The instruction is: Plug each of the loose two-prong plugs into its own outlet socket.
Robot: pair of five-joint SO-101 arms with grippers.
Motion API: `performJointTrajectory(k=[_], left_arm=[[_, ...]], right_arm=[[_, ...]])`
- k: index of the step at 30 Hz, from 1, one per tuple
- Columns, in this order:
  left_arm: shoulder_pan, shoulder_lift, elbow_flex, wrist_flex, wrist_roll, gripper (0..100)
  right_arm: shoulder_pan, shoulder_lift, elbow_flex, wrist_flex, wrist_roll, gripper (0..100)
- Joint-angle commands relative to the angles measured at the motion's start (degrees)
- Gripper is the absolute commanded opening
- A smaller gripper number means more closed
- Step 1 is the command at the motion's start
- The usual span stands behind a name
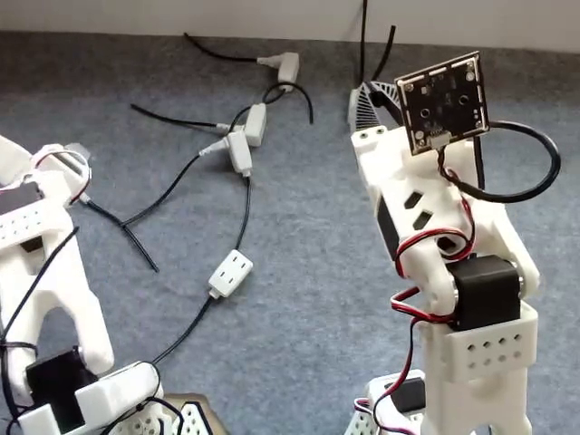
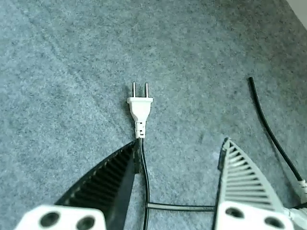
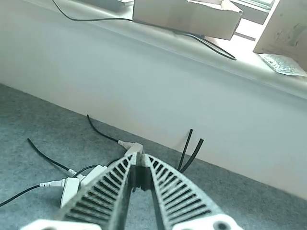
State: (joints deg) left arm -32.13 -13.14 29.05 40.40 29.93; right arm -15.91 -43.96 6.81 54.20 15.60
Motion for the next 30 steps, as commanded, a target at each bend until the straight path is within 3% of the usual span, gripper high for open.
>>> performJointTrajectory(k=[1,10,15,18,23,30], left_arm=[[-0.7,-1.0,3.4,-7.8,0.5,27],[-1.5,-0.9,16.0,-28.1,0.9,27],[-2.8,7.5,10.6,-30.7,1.0,27],[-3.2,16.7,3.1,-26.9,1.0,27],[-3.1,28.8,-10.6,-14.0,1.2,27],[-2.8,40.6,-28.2,0.9,5.8,27]], right_arm=[[-0.8,-1.2,-0.3,0.4,0.4,0.6],[-0.8,-1.1,-0.2,0.4,0.4,0.6],[-0.9,-1.1,-0.2,0.4,0.4,0.6],[-0.9,-1.1,-0.2,0.4,0.4,0.6],[-0.9,-1.1,-0.2,0.4,0.4,0.6],[-0.9,-1.1,-0.2,0.3,0.4,0.6]])
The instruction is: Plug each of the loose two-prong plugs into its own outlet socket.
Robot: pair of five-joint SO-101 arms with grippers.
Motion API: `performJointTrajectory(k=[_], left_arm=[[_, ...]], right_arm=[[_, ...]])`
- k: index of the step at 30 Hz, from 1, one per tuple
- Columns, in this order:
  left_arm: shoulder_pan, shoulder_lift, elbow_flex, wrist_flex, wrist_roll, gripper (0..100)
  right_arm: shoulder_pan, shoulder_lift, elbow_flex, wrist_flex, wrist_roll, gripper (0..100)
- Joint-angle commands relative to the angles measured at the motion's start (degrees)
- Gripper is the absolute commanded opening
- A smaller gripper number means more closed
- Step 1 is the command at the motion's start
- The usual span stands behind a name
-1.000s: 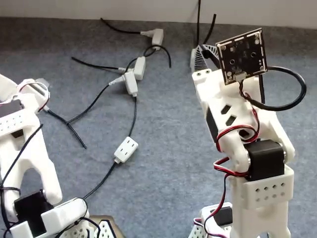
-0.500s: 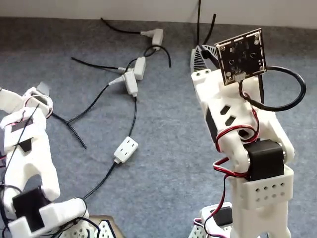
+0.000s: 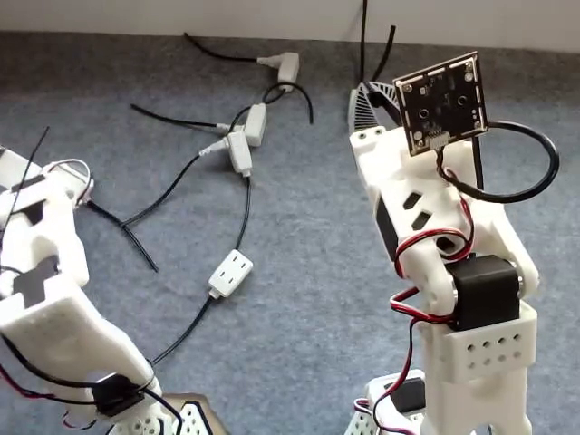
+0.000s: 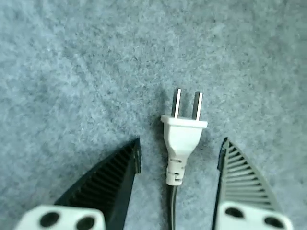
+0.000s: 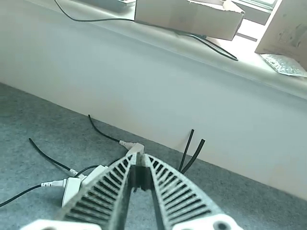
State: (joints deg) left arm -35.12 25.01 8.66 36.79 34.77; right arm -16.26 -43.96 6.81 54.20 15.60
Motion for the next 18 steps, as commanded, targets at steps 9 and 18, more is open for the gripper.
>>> performJointTrajectory(k=[9,18], left_arm=[[1.8,14.9,-24.9,20.0,1.0,20],[2.4,21.7,-40.0,34.5,0.7,12]], right_arm=[[-0.6,-1.1,-0.2,0.3,0.4,0.6],[-0.6,-1.1,-0.2,0.2,0.4,0.6]])
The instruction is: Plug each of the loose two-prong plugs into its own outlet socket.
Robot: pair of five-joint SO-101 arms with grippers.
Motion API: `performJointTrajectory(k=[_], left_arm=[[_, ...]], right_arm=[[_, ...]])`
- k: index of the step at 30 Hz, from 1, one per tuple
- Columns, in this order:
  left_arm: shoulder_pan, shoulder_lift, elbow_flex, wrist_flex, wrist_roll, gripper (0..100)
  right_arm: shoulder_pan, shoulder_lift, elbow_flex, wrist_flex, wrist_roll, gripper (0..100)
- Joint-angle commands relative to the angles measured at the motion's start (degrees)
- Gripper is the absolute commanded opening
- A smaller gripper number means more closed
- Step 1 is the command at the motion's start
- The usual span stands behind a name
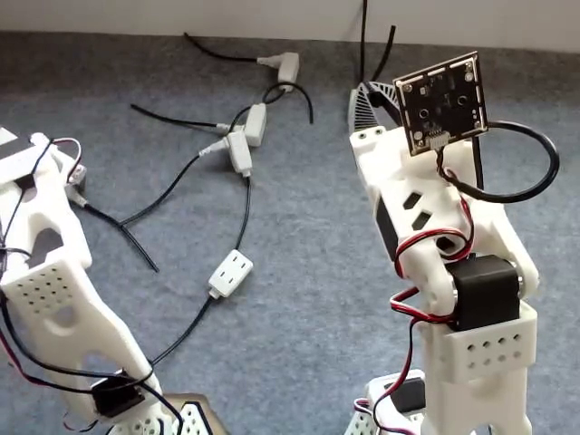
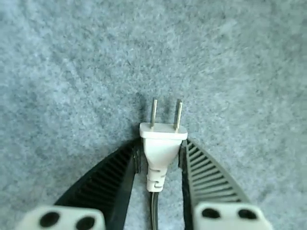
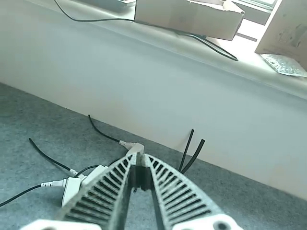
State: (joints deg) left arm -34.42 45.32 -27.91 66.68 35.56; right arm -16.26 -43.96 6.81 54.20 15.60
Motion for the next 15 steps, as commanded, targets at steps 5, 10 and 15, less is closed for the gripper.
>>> performJointTrajectory(k=[5,10,15], left_arm=[[2.3,2.2,-11.5,11.1,-0.4,12],[4.6,2.2,-24.3,17.4,-7.5,12],[6.6,2.4,-38.3,24.6,-13.2,12]], right_arm=[[-0.6,-1.1,-0.2,0.2,0.4,0.6],[-0.6,-1.3,-0.2,0.2,0.5,0.6],[-0.5,-1.4,-0.3,0.2,0.5,0.6]])
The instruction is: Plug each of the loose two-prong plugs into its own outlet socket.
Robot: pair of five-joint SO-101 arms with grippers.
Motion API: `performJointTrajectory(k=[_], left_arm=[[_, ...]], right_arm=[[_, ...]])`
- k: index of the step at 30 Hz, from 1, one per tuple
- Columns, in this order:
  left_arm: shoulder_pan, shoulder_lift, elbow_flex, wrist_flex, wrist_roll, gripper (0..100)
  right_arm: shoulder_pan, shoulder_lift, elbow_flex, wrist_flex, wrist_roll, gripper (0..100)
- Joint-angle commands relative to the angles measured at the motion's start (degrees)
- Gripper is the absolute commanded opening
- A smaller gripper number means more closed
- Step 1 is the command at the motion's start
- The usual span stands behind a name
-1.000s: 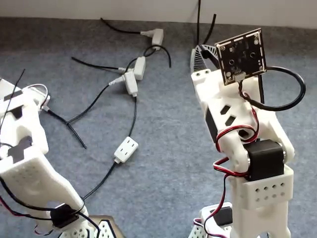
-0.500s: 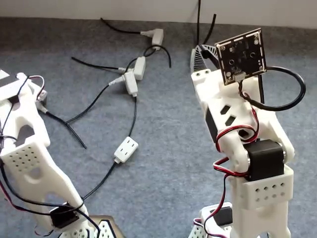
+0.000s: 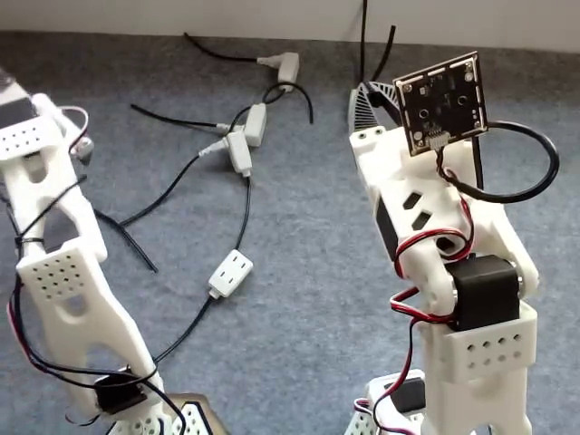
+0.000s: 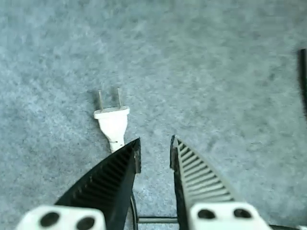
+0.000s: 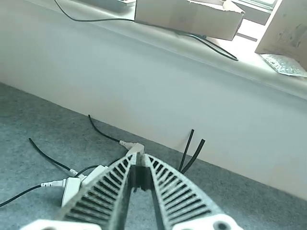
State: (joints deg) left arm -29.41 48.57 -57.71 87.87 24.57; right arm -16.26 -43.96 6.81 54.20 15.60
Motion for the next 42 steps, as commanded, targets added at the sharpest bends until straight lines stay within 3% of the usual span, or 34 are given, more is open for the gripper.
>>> performJointTrajectory(k=[1,5,10,18,24,32,37,42], left_arm=[[1.4,-0.7,-10.2,4.2,-2.3,12],[-1.3,0.0,-9.7,4.6,-1.7,13],[-5.3,7.4,-8.1,4.0,6.2,24],[-6.1,16.6,-8.2,-0.4,6.1,23],[-6.2,17.0,-8.2,-2.7,6.1,18],[-5.8,17.1,-8.2,-2.4,5.9,2],[-5.8,16.0,-9.9,-2.3,6.0,1],[-3.8,11.9,-19.6,3.8,5.2,1]], right_arm=[[-0.4,-1.5,-0.3,0.2,0.5,0.6],[-0.3,-1.5,-0.3,0.2,0.5,0.6],[-0.3,-1.2,-0.3,0.2,0.5,0.6],[-0.4,-1.2,-0.3,0.2,0.5,0.6],[-0.5,-1.1,-0.3,0.2,0.5,0.6],[-0.5,-1.1,-0.3,0.1,0.5,0.6],[-0.5,-1.1,-0.3,0.1,0.5,0.6],[-0.3,-1.2,-0.3,0.0,0.5,0.6]])
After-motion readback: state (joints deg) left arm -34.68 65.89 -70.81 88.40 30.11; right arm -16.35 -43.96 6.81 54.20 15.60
